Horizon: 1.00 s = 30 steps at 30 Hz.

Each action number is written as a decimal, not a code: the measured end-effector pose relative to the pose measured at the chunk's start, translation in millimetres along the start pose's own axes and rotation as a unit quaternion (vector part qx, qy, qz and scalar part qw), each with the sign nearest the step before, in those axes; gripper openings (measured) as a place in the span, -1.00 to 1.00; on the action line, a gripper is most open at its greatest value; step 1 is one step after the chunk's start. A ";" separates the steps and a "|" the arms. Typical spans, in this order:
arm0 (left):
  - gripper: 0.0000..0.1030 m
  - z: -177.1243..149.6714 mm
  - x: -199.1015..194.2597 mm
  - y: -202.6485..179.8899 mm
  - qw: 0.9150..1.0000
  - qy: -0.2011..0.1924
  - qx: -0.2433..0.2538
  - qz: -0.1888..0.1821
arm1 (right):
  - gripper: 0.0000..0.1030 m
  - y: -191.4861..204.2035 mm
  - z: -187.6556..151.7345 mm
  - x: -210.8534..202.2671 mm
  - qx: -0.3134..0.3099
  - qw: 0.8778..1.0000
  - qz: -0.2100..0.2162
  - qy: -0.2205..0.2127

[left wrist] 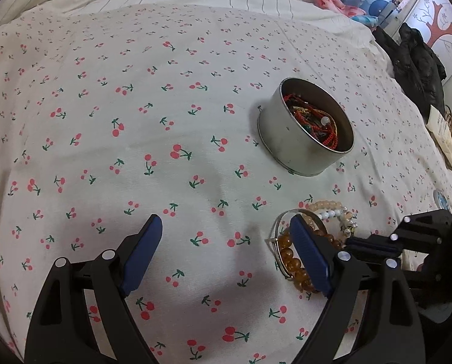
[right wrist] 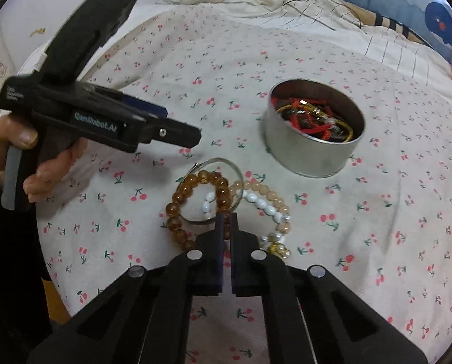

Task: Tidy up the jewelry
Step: 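Move both tools back to the amber bead bracelet and silver bangle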

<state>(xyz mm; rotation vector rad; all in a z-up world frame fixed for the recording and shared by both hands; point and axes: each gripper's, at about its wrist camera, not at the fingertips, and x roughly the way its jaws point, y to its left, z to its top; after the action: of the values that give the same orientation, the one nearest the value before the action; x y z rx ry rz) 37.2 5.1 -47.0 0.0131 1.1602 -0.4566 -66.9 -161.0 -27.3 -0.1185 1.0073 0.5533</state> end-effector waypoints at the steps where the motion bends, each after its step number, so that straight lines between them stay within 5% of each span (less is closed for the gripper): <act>1: 0.59 -0.4 -0.3 0.8 1.000 0.000 -0.002 0.000 | -0.93 -0.9 -0.3 -1.2 0.001 1.000 0.002 -0.001; 7: 0.59 -0.4 3.0 -1.3 1.000 0.002 0.000 0.003 | -0.92 -12.3 0.5 9.9 0.041 0.999 0.016 0.008; 9: 0.59 0.9 4.7 -1.7 1.000 0.002 0.001 0.003 | -0.66 -17.7 1.3 8.5 0.056 0.998 0.026 0.003; 10: 0.59 1.3 5.0 -1.6 1.000 0.003 0.000 0.002 | -0.17 -18.4 1.2 6.5 0.060 0.998 0.030 -0.002; 11: 0.59 1.7 5.3 -1.7 1.000 0.003 -0.001 0.001 | 0.12 -15.8 1.2 2.5 0.055 0.998 0.029 -0.014; 16: 0.59 2.4 4.6 -2.9 1.000 0.002 -0.002 -0.001 | 0.05 -1.6 3.3 5.1 0.022 1.000 0.007 -0.018; 18: 0.59 2.4 4.7 -3.0 1.000 0.002 -0.001 -0.001 | -0.21 -1.0 3.5 14.3 0.024 1.000 0.008 -0.008; 20: 0.59 1.9 5.2 -3.7 1.000 0.004 0.000 -0.002 | -0.74 1.0 2.1 19.5 0.017 1.000 0.008 0.002; 30: 0.59 -0.4 12.4 -10.3 1.000 0.011 0.011 0.004 | -0.76 -12.8 -1.3 -20.8 0.028 0.999 0.019 -0.037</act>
<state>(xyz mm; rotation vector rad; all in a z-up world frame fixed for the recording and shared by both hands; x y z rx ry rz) 37.1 -8.4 -55.8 0.0425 1.1755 -0.4623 -70.1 -180.3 -12.8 -0.0292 0.9545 0.5591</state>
